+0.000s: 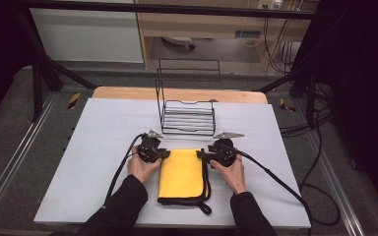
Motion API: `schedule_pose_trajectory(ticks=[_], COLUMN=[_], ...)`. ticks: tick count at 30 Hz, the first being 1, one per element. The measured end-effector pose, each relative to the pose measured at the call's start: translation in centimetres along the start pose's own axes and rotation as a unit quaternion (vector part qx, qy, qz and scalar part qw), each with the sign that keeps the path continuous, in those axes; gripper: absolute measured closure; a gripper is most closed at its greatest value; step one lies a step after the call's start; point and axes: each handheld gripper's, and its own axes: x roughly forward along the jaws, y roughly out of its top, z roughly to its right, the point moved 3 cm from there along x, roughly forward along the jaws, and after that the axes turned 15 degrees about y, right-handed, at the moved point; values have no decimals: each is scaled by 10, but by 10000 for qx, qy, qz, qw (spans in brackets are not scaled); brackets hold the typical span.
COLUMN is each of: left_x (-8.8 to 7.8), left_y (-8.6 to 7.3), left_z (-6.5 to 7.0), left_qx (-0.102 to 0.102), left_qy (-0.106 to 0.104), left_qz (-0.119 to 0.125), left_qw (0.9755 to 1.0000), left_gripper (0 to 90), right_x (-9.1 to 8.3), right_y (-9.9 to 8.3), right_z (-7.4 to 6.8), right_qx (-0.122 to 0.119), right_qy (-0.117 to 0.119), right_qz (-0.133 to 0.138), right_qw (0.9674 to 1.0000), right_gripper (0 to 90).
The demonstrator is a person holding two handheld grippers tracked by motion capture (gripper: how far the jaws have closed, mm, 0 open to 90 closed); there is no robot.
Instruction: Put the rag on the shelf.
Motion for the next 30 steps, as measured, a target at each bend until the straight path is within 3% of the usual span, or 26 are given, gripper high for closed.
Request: schedule_pose_trajectory(ticks=[5, 7, 16, 17, 23, 30], left_x=[0, 0, 1, 1, 0, -2], left_y=[0, 0, 0, 0, 0, 1], left_z=[0, 0, -1, -1, -1, -6], left_qx=[10, 20, 43, 45, 77, -124], left_qy=[-6, -15, -44, -45, -63, -220], left_qz=[1, 9, 13, 10, 21, 1], left_qw=[10000, 10000, 10000, 10000, 9999, 9997], left_gripper=[778, 778, 777, 777, 781, 814], right_x=[6, 9, 11, 11, 12, 10], right_y=[-4, -5, -5, -5, -4, -2], right_z=[6, 6, 5, 5, 6, 6], right_qx=[133, 218, 449, 531, 758, 892], right_qy=[-2, 104, 198, 285, 405, 451], right_qz=[-238, -300, -332, -347, -388, -376], right_qw=[9996, 9993, 9982, 9976, 9955, 9943], right_gripper=[474, 533, 641, 690, 758, 787])
